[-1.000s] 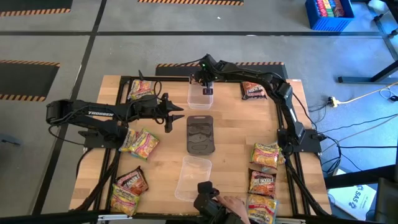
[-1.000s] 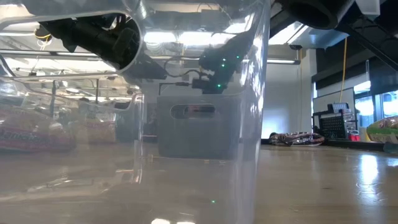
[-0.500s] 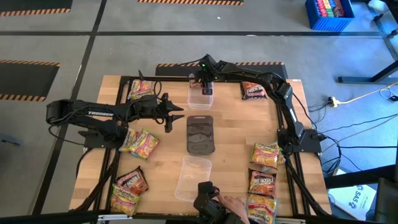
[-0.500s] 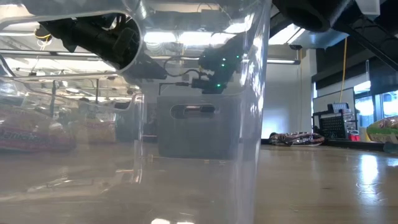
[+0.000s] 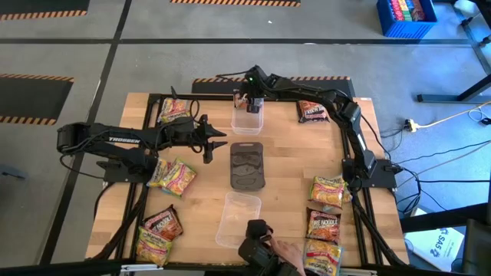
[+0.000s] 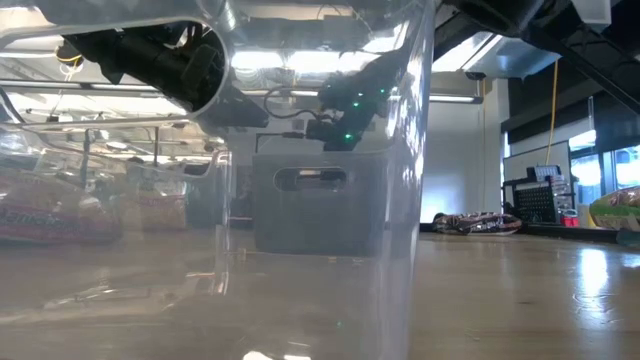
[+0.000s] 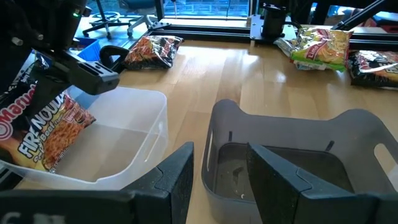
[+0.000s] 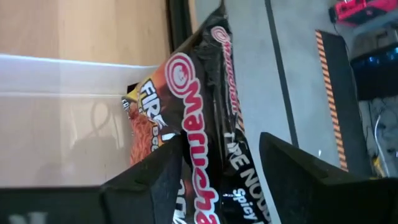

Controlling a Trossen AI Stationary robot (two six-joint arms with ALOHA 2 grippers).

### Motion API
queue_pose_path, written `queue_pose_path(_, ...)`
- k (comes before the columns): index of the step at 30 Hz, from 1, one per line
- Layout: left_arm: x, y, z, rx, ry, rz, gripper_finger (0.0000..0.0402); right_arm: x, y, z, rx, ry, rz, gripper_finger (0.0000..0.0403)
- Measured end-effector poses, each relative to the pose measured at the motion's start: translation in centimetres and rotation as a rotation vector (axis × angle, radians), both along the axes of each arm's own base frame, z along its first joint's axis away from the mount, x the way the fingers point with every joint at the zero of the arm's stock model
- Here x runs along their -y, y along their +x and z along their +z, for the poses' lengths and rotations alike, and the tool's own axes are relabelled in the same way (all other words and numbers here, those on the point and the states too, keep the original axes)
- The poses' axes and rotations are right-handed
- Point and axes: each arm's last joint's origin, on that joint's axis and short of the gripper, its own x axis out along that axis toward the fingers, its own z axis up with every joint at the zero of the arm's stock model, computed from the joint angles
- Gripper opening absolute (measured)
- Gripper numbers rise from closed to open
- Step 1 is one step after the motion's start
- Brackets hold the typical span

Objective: Sort Maruchan noodles
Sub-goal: Put the black noodle pack into the top transparent bin

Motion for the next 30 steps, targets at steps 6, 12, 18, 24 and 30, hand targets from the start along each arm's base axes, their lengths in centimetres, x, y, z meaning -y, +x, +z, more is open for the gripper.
queue_pose_path(6,0.0,0.0,0.0,0.000,0.000,0.000,0.0141,-0.1,-0.1,0.2,0.012,0.014,-0.051,0.0198)
queue_pose_path(12,0.0,0.0,0.0,0.000,0.000,-0.002,0.0141,-2.6,-0.1,4.0,0.046,-0.009,-0.006,0.0198)
queue_pose_path(18,0.6,0.1,0.0,0.000,-0.002,-0.024,0.0141,-7.7,-2.8,10.0,-0.005,0.048,0.037,0.0198)
queue_pose_path(24,1.4,0.4,0.1,0.015,-0.006,-0.057,0.0141,-13.7,-7.2,15.0,-0.033,0.229,0.028,0.0198)
queue_pose_path(30,2.3,0.6,0.4,0.046,-0.001,-0.099,0.0141,-18.7,-10.8,17.7,-0.065,0.361,-0.001,0.0198)
